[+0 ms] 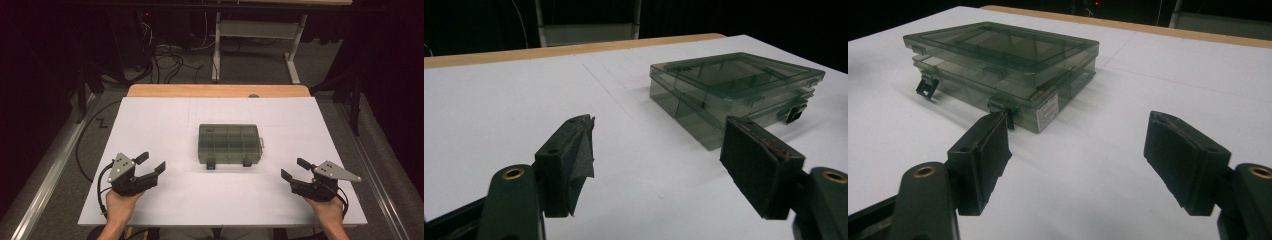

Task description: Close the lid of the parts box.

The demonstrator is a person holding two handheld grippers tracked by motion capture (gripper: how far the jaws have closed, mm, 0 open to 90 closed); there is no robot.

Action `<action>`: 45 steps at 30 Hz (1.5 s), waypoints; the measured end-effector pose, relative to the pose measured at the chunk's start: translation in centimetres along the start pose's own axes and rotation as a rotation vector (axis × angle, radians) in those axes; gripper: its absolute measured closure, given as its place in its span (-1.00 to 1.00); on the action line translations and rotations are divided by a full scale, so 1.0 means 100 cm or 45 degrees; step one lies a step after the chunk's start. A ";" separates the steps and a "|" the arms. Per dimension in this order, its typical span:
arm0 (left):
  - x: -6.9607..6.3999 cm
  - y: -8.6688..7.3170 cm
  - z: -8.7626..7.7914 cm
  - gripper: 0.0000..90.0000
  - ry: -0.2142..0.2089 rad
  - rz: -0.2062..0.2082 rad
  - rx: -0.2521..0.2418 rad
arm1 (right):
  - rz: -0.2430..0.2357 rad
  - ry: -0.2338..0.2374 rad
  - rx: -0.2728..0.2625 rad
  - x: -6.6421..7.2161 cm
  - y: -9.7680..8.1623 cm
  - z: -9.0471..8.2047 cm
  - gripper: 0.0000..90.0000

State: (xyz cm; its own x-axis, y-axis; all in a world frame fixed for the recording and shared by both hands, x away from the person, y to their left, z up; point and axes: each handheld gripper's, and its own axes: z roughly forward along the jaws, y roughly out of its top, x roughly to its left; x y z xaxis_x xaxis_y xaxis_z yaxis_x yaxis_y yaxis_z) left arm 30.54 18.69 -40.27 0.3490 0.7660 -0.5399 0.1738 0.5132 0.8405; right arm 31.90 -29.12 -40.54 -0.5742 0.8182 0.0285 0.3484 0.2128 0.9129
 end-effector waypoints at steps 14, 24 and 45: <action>0.003 -0.003 0.001 -0.35 0.011 0.009 0.003 | 0.004 -0.017 0.007 -0.004 -0.005 0.004 -0.38; 0.008 -0.008 0.003 -0.36 0.039 0.014 0.020 | 0.013 -0.032 -0.005 -0.004 -0.008 0.004 -0.41; 0.008 -0.006 0.003 -0.37 0.028 -0.013 0.003 | 0.027 -0.011 -0.014 -0.004 -0.008 0.007 -0.42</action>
State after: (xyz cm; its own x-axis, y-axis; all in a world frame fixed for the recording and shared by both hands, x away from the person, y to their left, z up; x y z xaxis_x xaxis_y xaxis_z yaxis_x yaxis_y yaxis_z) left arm 30.99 18.86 -41.20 0.3268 0.7689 -0.5496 0.1792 0.5206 0.8348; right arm 32.39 -29.22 -41.52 -0.5603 0.8271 0.0440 0.3523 0.1899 0.9164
